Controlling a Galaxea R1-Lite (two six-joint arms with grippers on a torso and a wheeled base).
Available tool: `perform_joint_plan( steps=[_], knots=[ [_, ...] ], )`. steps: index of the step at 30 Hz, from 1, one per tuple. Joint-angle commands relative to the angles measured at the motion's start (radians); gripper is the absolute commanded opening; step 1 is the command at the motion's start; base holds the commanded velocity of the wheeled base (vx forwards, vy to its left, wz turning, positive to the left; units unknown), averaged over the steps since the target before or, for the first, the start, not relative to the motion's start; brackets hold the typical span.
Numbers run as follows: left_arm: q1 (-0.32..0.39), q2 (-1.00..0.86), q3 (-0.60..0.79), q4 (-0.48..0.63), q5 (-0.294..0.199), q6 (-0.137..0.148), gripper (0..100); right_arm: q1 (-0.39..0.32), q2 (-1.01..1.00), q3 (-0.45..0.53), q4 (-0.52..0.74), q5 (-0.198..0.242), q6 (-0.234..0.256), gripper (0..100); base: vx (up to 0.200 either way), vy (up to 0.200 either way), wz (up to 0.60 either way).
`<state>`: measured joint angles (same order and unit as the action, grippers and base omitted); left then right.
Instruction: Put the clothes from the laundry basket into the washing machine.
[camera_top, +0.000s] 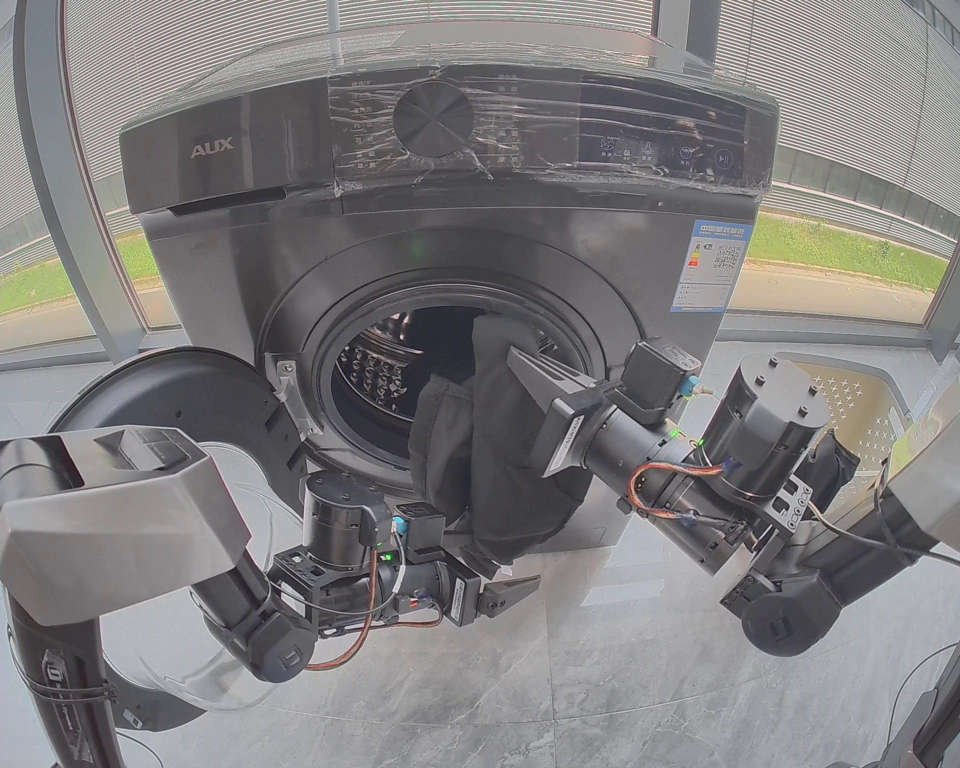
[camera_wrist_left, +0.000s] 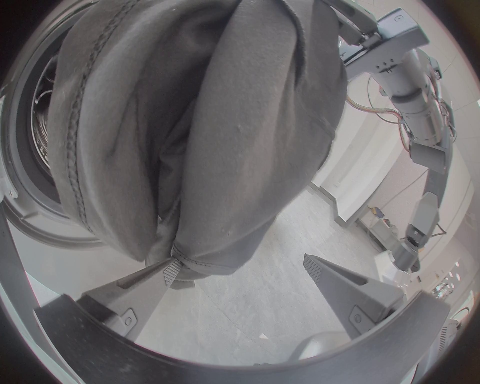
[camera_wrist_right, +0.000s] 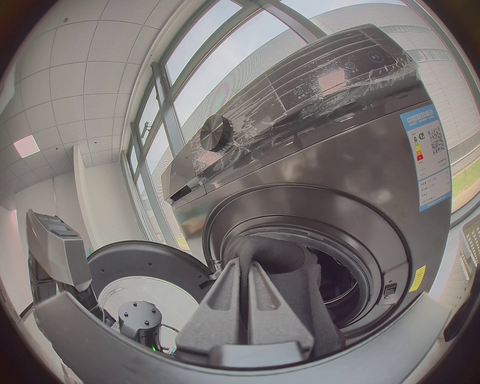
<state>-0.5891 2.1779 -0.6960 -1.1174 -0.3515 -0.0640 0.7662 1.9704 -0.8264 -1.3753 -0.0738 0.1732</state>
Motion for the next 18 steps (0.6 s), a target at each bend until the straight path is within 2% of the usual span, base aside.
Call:
perform_joint_plan(
  steps=[1, 6, 7, 18],
  knots=[
    [-0.003, 0.019, -0.007, -0.004, 0.009, 0.000, 100, 0.001, 0.005, 0.004, -0.002, 0.000, 0.000, 0, 0.000, 0.000, 0.00],
    [-0.006, 0.022, -0.014, -0.010, 0.031, 0.000, 100, 0.001, 0.004, 0.007, -0.002, 0.000, 0.000, 0, 0.000, 0.000, 0.00],
    [-0.008, 0.022, -0.016, -0.013, 0.037, 0.000, 0, 0.001, 0.005, 0.007, -0.002, 0.000, 0.000, 0, 0.000, 0.000, 0.00],
    [-0.012, -0.012, 0.009, -0.056, 0.055, 0.001, 0, -0.007, 0.013, 0.026, -0.016, 0.000, 0.000, 0, 0.000, 0.000, 0.00]
  ],
)
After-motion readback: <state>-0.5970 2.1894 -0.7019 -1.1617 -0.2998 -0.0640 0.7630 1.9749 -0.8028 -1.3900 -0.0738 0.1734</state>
